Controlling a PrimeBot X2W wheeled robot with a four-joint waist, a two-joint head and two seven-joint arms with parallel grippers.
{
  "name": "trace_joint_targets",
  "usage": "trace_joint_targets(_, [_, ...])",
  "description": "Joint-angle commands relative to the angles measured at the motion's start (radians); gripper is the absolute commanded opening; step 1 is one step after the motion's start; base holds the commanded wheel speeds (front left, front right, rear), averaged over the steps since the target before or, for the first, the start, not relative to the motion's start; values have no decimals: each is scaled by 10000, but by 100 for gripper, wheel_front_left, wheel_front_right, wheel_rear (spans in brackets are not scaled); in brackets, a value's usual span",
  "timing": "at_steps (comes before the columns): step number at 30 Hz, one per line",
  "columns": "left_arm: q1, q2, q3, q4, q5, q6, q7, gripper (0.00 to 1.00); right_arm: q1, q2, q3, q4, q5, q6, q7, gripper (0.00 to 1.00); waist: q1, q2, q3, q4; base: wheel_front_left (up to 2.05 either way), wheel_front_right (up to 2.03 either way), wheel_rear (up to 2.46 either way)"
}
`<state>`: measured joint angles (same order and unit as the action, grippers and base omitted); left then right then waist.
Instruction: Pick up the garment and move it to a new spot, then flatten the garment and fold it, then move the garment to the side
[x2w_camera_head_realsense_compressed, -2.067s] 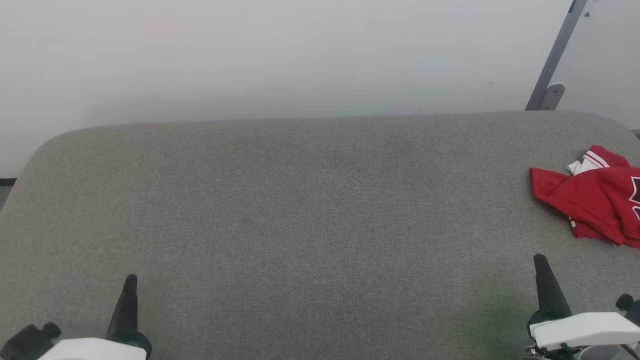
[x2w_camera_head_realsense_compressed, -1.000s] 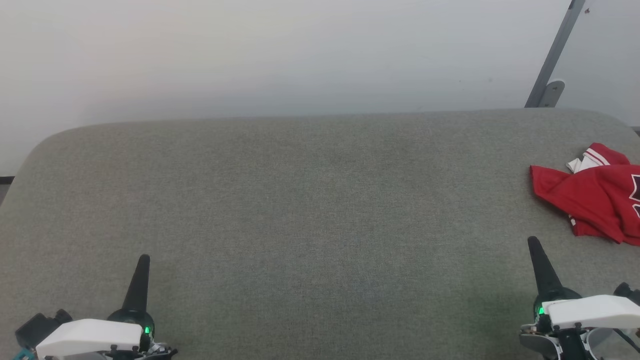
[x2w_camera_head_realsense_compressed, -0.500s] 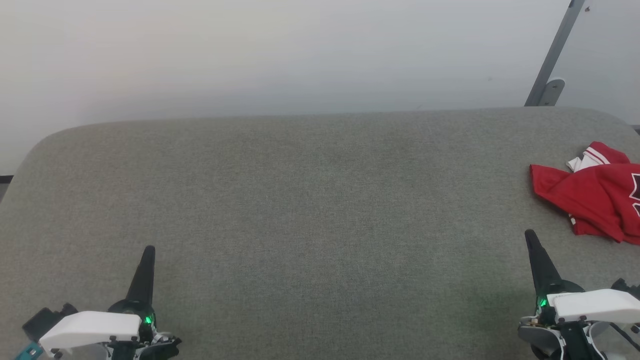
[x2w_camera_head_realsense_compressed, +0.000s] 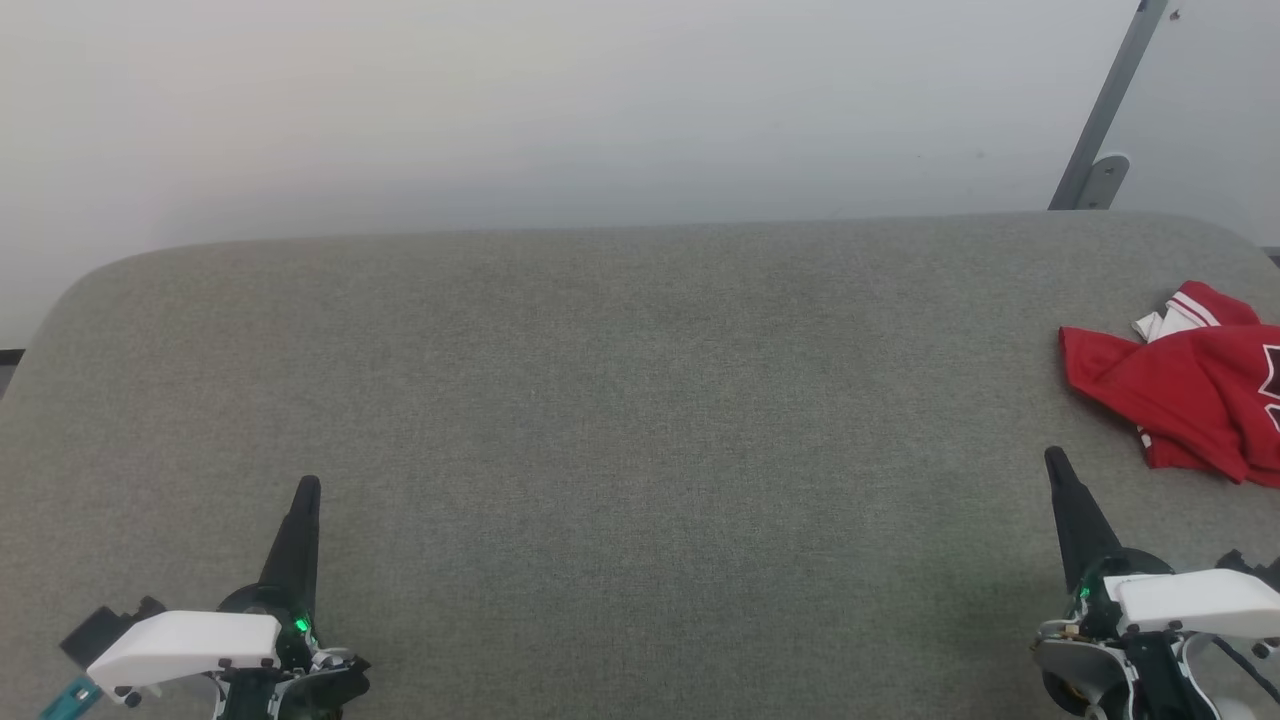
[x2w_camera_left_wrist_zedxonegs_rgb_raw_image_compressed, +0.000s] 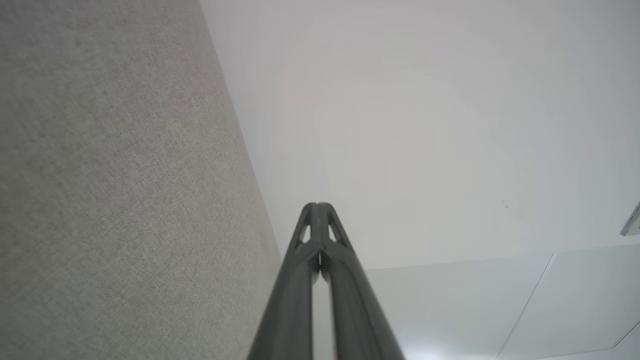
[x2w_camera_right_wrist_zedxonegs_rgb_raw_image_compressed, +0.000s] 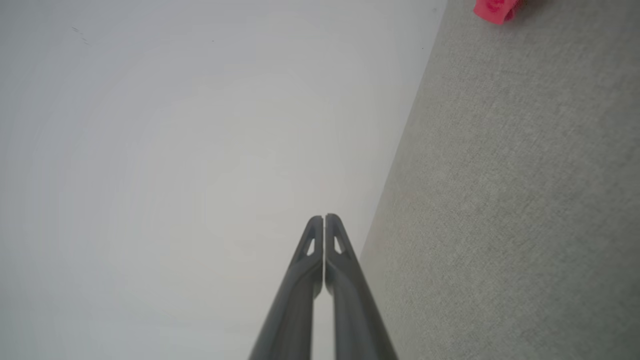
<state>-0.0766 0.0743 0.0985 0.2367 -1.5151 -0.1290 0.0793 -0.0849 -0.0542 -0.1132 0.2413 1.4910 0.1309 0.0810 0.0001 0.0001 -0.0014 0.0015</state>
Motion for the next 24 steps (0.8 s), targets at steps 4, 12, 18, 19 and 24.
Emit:
trace_joint_targets(4, [-245,-63,80,24,-397,-28,138,0,-166,36,-17,18,453,-3,161,0,-1,-1,13,-4,0,0,0])
trace_joint_targets(12, [-307,-174,124,71,-790,-30,269,0,-259,42,-17,35,923,-3,288,0,-1,-1,30,-10,0,0,0])
trace_joint_targets(18, [-405,-249,153,99,-1032,-31,375,0,-294,50,-16,50,1286,-3,380,0,-1,-1,45,-15,0,0,0])
trace_joint_targets(19, [-394,-238,151,96,-1016,-31,374,0,-281,50,-16,48,1239,-3,362,0,-1,-1,45,-15,0,0,0])
trace_joint_targets(24, [-392,-236,151,95,-1010,-31,373,0,-269,47,-16,47,1235,-3,360,0,-1,-1,45,-15,0,0,0])
